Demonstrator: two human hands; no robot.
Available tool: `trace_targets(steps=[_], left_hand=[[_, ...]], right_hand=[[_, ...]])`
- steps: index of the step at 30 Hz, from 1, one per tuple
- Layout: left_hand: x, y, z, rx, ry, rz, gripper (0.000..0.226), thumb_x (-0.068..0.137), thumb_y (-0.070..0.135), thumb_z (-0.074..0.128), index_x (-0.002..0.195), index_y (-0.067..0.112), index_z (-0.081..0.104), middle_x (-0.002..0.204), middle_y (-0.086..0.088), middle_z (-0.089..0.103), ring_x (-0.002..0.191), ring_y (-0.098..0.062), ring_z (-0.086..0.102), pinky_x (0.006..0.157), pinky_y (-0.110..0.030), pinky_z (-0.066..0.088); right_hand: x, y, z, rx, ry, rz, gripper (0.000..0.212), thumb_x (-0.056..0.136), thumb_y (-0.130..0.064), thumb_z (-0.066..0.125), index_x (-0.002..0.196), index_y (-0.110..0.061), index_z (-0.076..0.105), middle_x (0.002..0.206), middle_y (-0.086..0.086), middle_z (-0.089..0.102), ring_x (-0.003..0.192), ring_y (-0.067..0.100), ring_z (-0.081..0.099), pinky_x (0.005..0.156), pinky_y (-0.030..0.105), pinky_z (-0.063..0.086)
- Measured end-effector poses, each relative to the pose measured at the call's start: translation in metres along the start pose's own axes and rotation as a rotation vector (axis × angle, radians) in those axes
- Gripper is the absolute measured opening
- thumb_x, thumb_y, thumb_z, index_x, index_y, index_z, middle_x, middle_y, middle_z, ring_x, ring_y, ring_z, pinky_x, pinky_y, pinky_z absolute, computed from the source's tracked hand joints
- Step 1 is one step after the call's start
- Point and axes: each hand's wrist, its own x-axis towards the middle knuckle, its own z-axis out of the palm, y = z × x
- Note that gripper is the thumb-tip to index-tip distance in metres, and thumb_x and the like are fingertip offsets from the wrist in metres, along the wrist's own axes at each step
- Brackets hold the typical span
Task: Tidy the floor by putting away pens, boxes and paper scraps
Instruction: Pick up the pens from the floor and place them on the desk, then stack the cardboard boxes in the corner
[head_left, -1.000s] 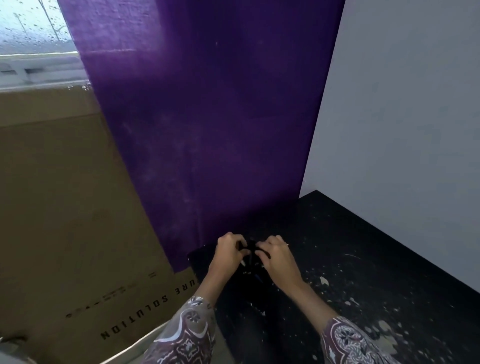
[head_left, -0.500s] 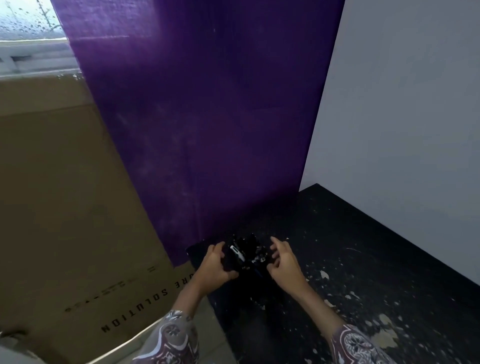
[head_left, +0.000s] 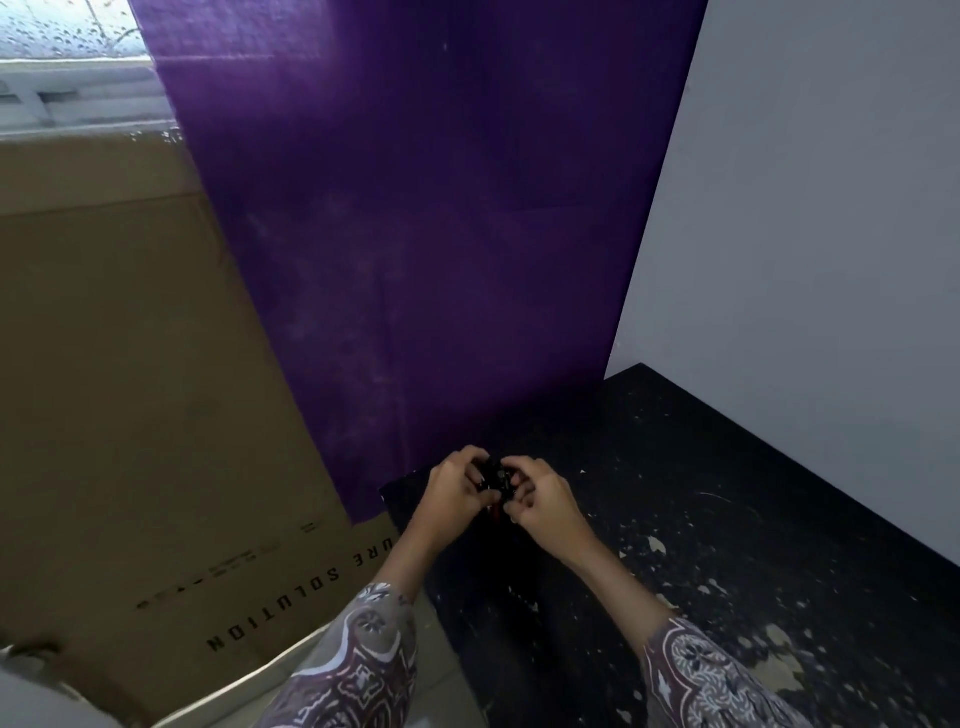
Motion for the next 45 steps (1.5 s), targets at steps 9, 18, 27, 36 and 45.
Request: trace_targets(steps=[9,18,27,36,45], left_hand=[[-0.01,0.01,-0.004,0.304,0.009,0.105,0.026,0.096,0.016,0.046,0.11,0.008,0.067,0.098,-0.011,0.059,0.084,-0.025,0.061,0.078,-0.04,0.052],[-0.056,0.023,-0.024,0.428,0.069,0.091,0.026,0.093,0.028,0.048,0.116,0.018,0.058,0.106,-0.003,0.057,0.092,-0.022,0.062,0.077,-0.036,0.053],[-0.173,0.03,-0.067,0.511,0.038,0.035,0.044,0.091,0.039,0.05,0.128,0.014,0.049,0.12,-0.006,0.055,0.107,-0.026,0.057,0.093,-0.04,0.045],[-0.372,0.023,-0.119,0.597,0.006,-0.069,0.052,0.091,0.048,0.044,0.126,0.009,0.047,0.129,-0.009,0.05,0.122,-0.027,0.046,0.101,-0.04,0.036],[-0.538,-0.007,-0.161,0.644,0.017,-0.257,0.059,0.091,0.054,0.039,0.129,0.01,0.047,0.13,-0.01,0.049,0.121,-0.026,0.046,0.102,-0.04,0.038]], right_hand=[[-0.016,-0.013,0.001,-0.032,0.126,-0.046,0.043,0.086,-0.003,0.056,0.128,-0.013,0.05,0.116,-0.002,0.04,0.095,0.002,0.045,0.082,0.011,0.044],[-0.059,-0.019,-0.006,-0.038,0.126,0.012,0.043,0.086,-0.009,0.059,0.128,-0.012,0.048,0.122,-0.002,0.041,0.116,0.011,0.042,0.105,0.032,0.04],[-0.149,-0.067,0.002,-0.1,0.107,0.031,0.046,0.088,-0.019,0.06,0.13,-0.01,0.046,0.133,0.005,0.041,0.124,0.018,0.04,0.098,0.022,0.034],[-0.291,-0.142,0.059,-0.143,0.073,-0.058,0.047,0.089,-0.029,0.058,0.129,-0.008,0.048,0.135,0.006,0.045,0.128,0.019,0.038,0.098,0.024,0.031],[-0.397,-0.191,0.129,-0.153,-0.107,-0.103,0.045,0.088,-0.032,0.058,0.126,-0.009,0.051,0.134,0.007,0.046,0.128,0.021,0.037,0.108,0.034,0.032]])
